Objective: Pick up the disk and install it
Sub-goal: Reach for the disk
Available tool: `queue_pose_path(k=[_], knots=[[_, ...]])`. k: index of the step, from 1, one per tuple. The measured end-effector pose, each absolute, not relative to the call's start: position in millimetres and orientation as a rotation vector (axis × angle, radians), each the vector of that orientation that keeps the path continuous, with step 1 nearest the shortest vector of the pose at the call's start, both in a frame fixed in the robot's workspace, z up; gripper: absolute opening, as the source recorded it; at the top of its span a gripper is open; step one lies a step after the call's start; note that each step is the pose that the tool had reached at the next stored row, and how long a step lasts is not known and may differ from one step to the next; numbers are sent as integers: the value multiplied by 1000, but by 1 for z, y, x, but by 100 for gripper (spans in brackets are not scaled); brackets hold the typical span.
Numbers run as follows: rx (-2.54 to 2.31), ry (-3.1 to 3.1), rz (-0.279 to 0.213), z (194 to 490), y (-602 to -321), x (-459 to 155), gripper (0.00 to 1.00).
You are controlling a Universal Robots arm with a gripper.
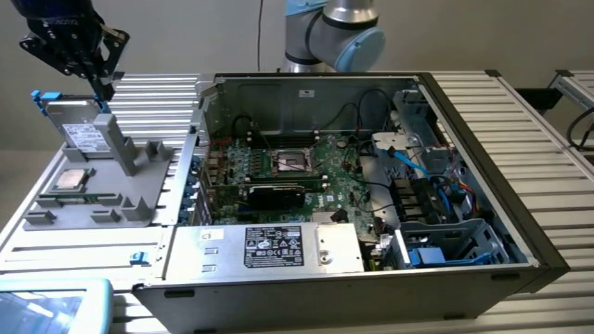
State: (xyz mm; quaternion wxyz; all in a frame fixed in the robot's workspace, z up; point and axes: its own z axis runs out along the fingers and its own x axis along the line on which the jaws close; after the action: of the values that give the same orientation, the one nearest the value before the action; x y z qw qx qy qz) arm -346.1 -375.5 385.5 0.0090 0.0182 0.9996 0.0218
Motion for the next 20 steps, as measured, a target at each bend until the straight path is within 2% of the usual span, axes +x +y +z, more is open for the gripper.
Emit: queue_pose_path(k=[6, 20], knots=[[57, 3123, 68, 385, -358, -356, 11], [57, 3123, 68, 385, -339, -413, 11]])
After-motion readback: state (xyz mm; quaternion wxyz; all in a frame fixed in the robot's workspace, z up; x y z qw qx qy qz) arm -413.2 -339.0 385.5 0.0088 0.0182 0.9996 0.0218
